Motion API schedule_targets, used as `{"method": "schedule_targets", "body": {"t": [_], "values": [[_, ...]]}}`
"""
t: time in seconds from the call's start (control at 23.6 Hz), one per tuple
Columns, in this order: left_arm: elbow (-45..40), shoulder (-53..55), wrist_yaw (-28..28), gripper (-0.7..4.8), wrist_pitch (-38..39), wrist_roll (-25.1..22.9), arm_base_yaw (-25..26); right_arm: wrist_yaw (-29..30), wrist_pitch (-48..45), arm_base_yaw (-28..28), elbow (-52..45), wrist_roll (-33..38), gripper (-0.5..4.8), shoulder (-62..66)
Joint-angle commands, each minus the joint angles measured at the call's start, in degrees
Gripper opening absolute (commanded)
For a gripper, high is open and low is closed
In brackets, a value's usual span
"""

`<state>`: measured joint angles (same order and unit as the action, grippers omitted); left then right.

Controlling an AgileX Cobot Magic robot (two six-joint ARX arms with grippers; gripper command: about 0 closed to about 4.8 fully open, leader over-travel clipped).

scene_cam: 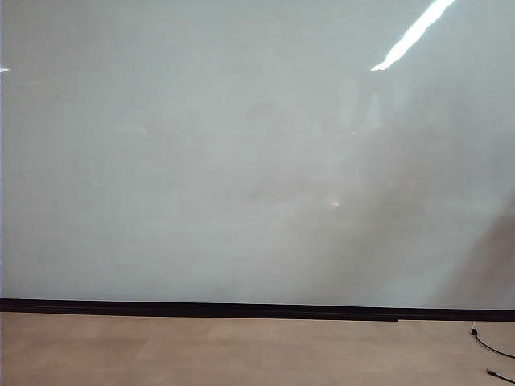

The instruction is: Pick up the pen on the shelf to the right of the whiteboard and write the letter Z.

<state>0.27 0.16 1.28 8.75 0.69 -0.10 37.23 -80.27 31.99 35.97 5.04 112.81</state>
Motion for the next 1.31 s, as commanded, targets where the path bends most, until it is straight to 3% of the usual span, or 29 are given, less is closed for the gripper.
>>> {"method": "schedule_targets", "body": {"t": [0.04,0.51,1.31], "values": [[0.1,0.0,0.0,-0.05,-0.6,-0.2,0.0,0.5,-0.9,0.0,0.2,-0.8,3.04,-0.2],[0.1,0.0,0.0,-0.04,-0.6,-0.2,0.0,2.1,-0.7,-1.1,0.3,-2.5,2.33,-0.2],[0.1,0.0,0.0,-0.04,-0.6,-0.2,0.0,-2.8,-0.5,-1.3,0.3,-2.5,2.29,-0.2]]}}
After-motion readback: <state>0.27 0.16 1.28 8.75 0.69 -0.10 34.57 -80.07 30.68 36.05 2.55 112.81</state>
